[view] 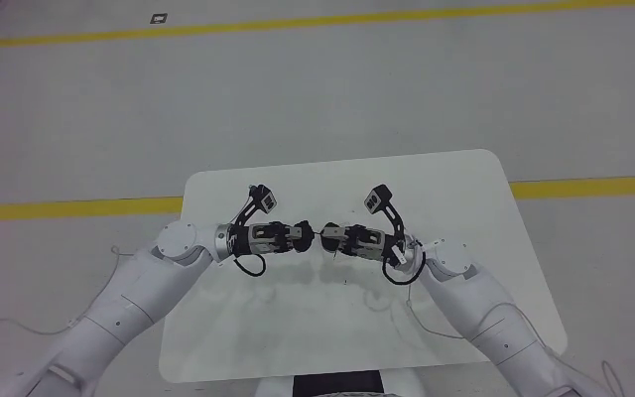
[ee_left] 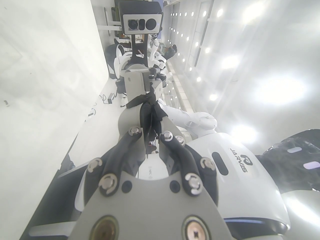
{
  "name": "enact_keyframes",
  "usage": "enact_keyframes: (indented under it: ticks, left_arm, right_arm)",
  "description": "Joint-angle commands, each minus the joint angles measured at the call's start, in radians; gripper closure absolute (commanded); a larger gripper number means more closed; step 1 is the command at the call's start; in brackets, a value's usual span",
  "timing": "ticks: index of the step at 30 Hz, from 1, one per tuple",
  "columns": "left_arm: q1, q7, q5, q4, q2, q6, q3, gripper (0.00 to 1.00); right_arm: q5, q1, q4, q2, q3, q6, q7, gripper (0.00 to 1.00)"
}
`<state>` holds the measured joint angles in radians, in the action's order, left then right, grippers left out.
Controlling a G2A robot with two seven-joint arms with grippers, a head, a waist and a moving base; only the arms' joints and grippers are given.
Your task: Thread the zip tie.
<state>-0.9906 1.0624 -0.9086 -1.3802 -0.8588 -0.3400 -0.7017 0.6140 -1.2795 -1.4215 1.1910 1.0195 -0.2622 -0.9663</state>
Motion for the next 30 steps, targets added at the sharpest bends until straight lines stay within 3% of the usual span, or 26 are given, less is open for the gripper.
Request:
enact_keyframes:
  ticks: [1,7,17,20,22,24,25,30]
  left_arm:
    - [0.000,0.000,0.000,0.000,0.000,0.000,0.000,1.00]
    - [0.000,0.000,0.000,0.000,0.000,0.000,0.000,1.00]
    - [0.000,0.000,0.000,0.000,0.000,0.000,0.000,0.98]
    - [0.000,0.000,0.000,0.000,0.000,0.000,0.000,0.67]
    - [0.000,0.000,0.000,0.000,0.000,0.000,0.000,0.40]
    - [0.000,0.000,0.000,0.000,0.000,0.000,0.000,0.06]
    - [0.000,0.000,0.000,0.000,0.000,0.000,0.000,0.00]
    - [-0.008,-0.011,0.017,-0.021,-0.002,0.007,-0.001,0.00]
  right_arm:
    - [0.000,-0.001,-0.001,0.000,0.001,0.002,0.001,0.94]
    - [-0.004,-0.001,-0.003,0.001,0.003,0.007,0.002,1.00]
    - [-0.029,-0.002,-0.010,0.000,0.007,0.015,0.009,1.00]
    - [-0.029,-0.003,-0.011,0.000,0.008,0.016,0.009,1.00]
    - [-0.029,-0.004,-0.011,0.000,0.011,0.017,0.007,1.00]
    - [-0.028,-0.005,-0.010,-0.001,0.013,0.017,0.005,1.00]
    - [-0.028,-0.005,-0.009,-0.001,0.014,0.017,0.004,1.00]
    - [-0.029,-0.005,-0.008,-0.003,0.024,0.018,-0.001,1.00]
